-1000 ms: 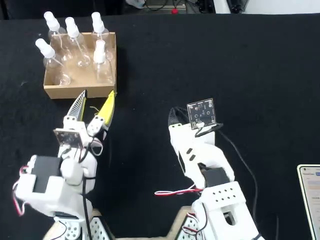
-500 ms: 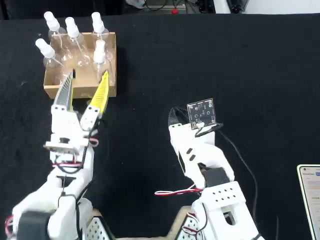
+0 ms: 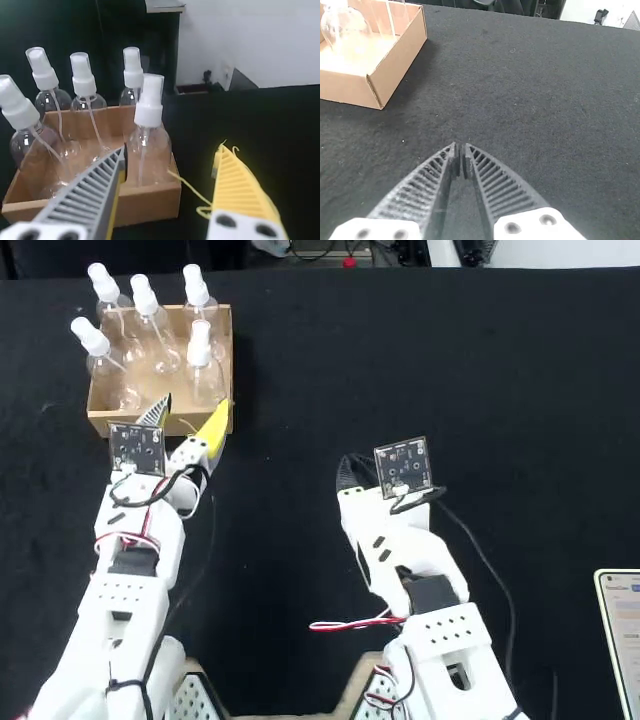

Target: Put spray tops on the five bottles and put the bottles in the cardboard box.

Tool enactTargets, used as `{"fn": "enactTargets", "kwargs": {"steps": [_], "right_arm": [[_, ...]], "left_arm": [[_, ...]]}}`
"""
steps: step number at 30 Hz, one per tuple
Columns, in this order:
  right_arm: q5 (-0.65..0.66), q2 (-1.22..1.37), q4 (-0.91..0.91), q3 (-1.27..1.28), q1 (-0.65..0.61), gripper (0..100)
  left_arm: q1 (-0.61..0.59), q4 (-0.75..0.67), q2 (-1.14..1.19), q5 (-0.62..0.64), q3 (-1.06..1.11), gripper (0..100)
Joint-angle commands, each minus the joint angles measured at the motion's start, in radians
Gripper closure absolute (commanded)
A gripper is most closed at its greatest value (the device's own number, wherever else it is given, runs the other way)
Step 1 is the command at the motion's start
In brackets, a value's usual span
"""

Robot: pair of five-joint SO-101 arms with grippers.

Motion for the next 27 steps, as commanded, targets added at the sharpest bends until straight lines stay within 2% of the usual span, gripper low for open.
{"fn": "enactTargets", "kwargs": {"steps": [1, 6, 10, 12, 14, 18, 23, 27], "right_arm": [[0.008, -0.018, -0.032, -0.007, -0.005, 98.6], [0.008, -0.018, -0.032, -0.007, -0.005, 98.6], [0.008, -0.018, -0.032, -0.007, -0.003, 98.6], [0.008, -0.018, -0.032, -0.007, -0.003, 98.6], [0.008, -0.018, -0.032, -0.007, -0.003, 98.6], [0.008, -0.018, -0.032, -0.007, -0.003, 98.6], [0.008, -0.018, -0.032, -0.007, -0.003, 98.6], [0.008, -0.018, -0.032, -0.007, -0.003, 98.6]], "left_arm": [[-0.024, 0.017, -0.031, -0.008, 0.056, 73], [-0.028, 0.017, -0.031, -0.006, 0.116, 76], [-0.028, 0.017, -0.031, -0.006, 0.111, 99], [-0.030, 0.017, -0.031, -0.006, 0.113, 91], [-0.030, 0.017, -0.031, -0.006, 0.116, 89], [-0.030, 0.021, -0.031, -0.006, 0.119, 98], [-0.030, 0.017, -0.052, -0.006, 0.183, 97], [-0.030, 0.017, -0.184, -0.006, 0.292, 97]]}}
